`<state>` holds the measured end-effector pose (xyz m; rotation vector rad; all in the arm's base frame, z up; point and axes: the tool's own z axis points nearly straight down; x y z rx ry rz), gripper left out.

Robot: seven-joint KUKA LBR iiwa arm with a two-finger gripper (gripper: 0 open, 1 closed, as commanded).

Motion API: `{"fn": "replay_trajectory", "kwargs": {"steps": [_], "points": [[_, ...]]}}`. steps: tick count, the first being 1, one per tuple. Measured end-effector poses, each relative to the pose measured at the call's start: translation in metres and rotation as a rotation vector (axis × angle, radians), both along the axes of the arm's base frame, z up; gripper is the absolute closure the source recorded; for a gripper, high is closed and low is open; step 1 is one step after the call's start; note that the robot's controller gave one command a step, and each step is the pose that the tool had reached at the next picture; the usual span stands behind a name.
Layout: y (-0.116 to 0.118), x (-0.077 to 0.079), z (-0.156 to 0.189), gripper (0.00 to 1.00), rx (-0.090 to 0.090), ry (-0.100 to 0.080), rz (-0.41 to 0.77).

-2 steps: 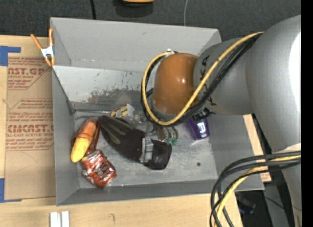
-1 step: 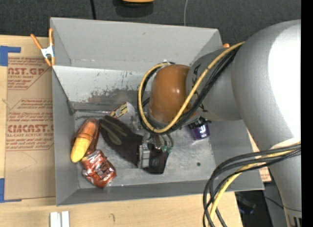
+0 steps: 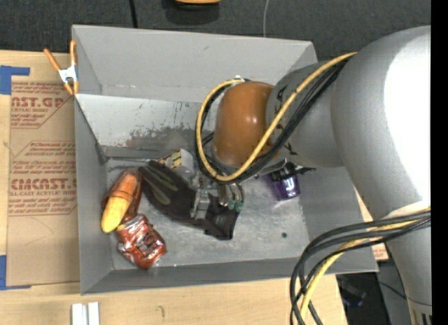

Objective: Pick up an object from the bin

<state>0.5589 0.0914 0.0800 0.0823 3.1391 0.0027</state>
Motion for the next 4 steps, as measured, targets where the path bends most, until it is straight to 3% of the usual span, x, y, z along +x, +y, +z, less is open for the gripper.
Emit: {"fn": "replay_trajectory", "kwargs": {"steps": [1,2,3,4], "points": [[-0.0002,-0.0002,-0.0004,0.00,0.000,0.001,0.000],[-0.0002,-0.0003,-0.0003,1.00,0.000,0.001,0.000],[-0.0002,-0.0002,-0.0004,0.00,0.000,0.000,0.000],[-0.0002,-0.0003,-0.0003,1.00,0.000,0.001,0.000]]}}
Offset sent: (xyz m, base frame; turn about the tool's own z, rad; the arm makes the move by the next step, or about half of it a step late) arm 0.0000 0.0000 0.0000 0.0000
